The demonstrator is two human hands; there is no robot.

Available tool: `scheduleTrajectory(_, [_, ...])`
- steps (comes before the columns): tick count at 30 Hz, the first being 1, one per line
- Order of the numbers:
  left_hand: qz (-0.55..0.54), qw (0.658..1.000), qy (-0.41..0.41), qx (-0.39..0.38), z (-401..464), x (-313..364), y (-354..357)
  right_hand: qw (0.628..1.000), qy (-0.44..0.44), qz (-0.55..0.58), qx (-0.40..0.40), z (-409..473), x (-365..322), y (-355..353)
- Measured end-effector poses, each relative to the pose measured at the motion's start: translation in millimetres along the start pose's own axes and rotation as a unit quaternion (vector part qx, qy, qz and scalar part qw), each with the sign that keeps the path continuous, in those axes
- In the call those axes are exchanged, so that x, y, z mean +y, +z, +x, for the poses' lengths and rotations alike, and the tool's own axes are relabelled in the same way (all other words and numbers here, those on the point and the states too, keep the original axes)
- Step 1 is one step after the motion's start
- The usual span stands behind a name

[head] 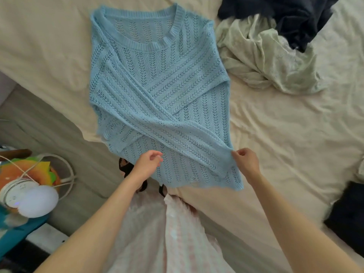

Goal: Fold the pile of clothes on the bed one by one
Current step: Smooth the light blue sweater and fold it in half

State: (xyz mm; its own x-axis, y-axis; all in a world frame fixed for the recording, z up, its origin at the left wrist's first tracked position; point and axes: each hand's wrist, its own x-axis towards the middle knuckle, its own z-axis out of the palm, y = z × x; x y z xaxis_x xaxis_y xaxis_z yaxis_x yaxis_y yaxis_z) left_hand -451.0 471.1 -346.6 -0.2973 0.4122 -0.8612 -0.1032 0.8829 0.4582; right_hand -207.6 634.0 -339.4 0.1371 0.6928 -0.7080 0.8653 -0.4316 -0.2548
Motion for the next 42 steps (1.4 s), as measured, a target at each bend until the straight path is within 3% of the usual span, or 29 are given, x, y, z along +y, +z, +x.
scheduleTrajectory(3, [-0.035,0.999,-0.007,0.013,0.4,3.1,-12.5,0.999,-0.020,-0.045,0.007,0.3,-12.5,2.1])
scheduleTrajectory(7, [-0.092,0.994,-0.011,0.051,0.4,6.4,-41.4,0.985,-0.124,-0.118,0.022,-0.5,-61.4,11.7])
scheduleTrajectory(14, [-0.182,0.979,-0.006,0.092,16.9,19.0,-95.5,0.953,-0.272,-0.129,-0.031,-4.5,-189.1,55.8])
scheduleTrajectory(18, [-0.253,0.950,-0.003,0.181,45.2,33.4,-132.4,0.934,-0.317,-0.139,-0.093,-5.5,-271.5,98.2])
scheduleTrajectory(21, [-0.344,0.915,-0.044,0.205,67.1,46.1,-157.9,0.932,-0.309,-0.129,-0.140,-5.8,-329.4,129.6])
scheduleTrajectory(24, [-0.413,0.895,-0.075,0.154,82.7,56.6,-167.5,0.941,-0.274,-0.089,-0.178,-0.3,-370.3,159.7])
scheduleTrajectory(31, [-0.520,0.828,-0.166,0.129,97.0,53.6,-179.5,0.961,-0.166,-0.054,-0.214,12.7,-399.2,187.1])
scheduleTrajectory(38, [-0.480,0.855,-0.132,0.146,97.2,44.1,-193.8,0.932,-0.289,-0.005,-0.221,-5.8,-443.4,189.7])
scheduleTrajectory(42, [-0.379,0.902,-0.070,0.193,104.8,38.5,-212.7,0.918,-0.344,-0.020,-0.197,-10.7,-473.4,210.8])
